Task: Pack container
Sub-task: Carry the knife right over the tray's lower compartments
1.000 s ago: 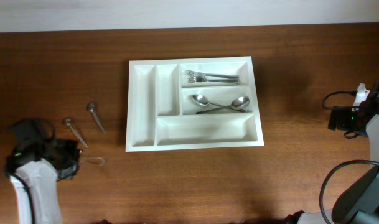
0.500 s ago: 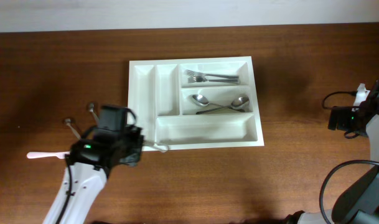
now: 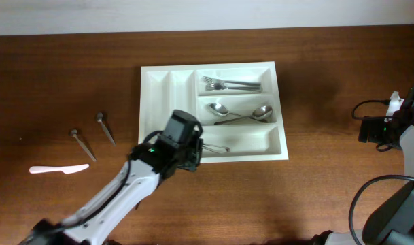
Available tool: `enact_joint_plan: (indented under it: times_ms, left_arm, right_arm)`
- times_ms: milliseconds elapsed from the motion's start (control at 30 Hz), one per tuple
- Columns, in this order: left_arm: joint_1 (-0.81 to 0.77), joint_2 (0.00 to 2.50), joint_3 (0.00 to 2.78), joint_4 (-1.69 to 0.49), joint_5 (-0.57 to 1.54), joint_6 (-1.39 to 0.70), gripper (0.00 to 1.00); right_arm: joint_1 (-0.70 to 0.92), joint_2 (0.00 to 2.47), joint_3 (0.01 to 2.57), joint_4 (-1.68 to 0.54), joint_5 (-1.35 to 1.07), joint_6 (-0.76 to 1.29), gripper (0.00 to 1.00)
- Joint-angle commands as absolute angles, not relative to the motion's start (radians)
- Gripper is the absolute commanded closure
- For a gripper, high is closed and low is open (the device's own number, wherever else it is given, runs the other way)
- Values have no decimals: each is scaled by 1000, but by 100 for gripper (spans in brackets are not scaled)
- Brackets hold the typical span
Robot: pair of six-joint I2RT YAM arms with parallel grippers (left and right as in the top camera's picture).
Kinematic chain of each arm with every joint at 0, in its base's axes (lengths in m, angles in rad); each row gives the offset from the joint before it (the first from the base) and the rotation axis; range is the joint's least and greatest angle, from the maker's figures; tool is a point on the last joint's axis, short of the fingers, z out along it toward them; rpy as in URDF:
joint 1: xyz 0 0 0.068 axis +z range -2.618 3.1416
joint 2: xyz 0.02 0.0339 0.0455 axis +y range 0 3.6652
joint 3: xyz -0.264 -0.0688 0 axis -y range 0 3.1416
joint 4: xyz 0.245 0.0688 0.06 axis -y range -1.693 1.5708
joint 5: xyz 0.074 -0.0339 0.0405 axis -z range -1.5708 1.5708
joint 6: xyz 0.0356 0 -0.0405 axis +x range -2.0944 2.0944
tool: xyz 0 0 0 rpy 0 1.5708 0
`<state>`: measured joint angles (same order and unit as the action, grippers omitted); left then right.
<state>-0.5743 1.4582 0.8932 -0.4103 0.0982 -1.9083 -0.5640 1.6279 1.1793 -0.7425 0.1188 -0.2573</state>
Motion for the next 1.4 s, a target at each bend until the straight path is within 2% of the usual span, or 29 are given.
enact_joint_plan:
  times_ms: [0, 467, 867, 1067, 1267, 1367]
  left_arm:
    - [-594, 1491, 959, -402, 88, -1941, 98]
    - [-615, 1501, 993, -397, 90, -1942, 97]
    - [-703, 1502, 993, -407, 88, -1990, 98]
    - [-704, 1504, 993, -492, 81, -1990, 97]
    - [-692, 1506, 993, -490, 25, -1990, 86]
    - [-677, 1507, 993, -490, 30, -1990, 85]
  right_arm:
    - [-564, 1626, 1176, -740, 128, -246, 1]
    - [-564, 1626, 1176, -740, 128, -246, 1]
    - [-564, 1626, 1176, -740, 128, -246, 1]
    - [-564, 1626, 1176, -740, 128, -246, 1]
    - [-564, 1626, 1176, -740, 128, -246, 1]
    - [-564, 1626, 1176, -740, 128, -246, 1]
